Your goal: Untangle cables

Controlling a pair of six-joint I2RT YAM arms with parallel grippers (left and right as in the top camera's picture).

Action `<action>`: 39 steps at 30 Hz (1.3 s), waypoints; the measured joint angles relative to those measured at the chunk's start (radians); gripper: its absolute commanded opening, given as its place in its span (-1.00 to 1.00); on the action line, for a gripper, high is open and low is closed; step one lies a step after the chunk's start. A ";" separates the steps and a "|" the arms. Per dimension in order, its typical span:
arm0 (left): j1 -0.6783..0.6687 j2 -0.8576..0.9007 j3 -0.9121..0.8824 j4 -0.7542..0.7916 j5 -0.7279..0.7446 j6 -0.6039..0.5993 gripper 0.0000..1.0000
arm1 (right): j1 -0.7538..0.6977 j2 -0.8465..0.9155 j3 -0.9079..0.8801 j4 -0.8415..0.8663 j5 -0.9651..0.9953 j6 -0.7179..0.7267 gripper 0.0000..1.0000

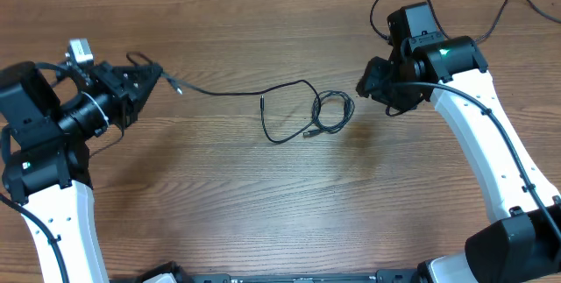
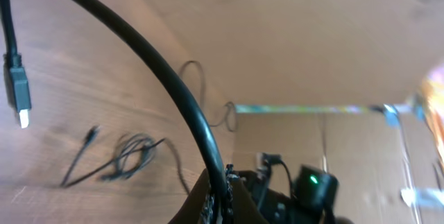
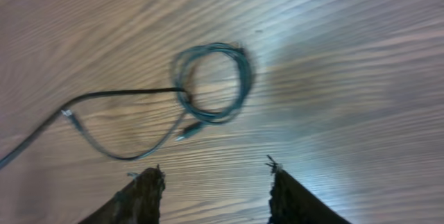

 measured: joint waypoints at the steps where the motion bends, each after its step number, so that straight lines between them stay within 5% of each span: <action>1: 0.000 0.000 0.000 0.031 0.026 -0.008 -0.91 | 0.000 0.000 0.000 0.016 -0.020 -0.002 0.18; 9: 0.000 0.000 0.000 0.101 0.182 -0.052 -0.91 | 0.001 0.000 0.000 0.093 -0.202 -0.014 0.63; 16: 0.000 0.000 0.000 0.097 0.216 -0.126 -0.92 | 0.046 0.000 0.000 0.099 -0.294 -0.273 0.89; 24: 0.000 0.000 0.000 0.094 0.220 -0.204 -0.92 | 0.191 0.000 0.000 0.088 -0.312 -0.565 0.76; 26: 0.000 0.000 0.000 0.094 0.220 -0.214 -0.91 | 0.244 0.000 0.000 0.087 -0.306 -0.630 0.87; 27: 0.000 0.000 0.000 0.094 0.219 -0.223 -0.91 | 0.262 0.000 0.000 0.087 -0.298 -0.646 1.00; 39: 0.000 0.000 0.000 0.086 0.238 -0.280 -0.91 | 0.368 0.000 0.000 0.228 -0.002 -0.745 1.00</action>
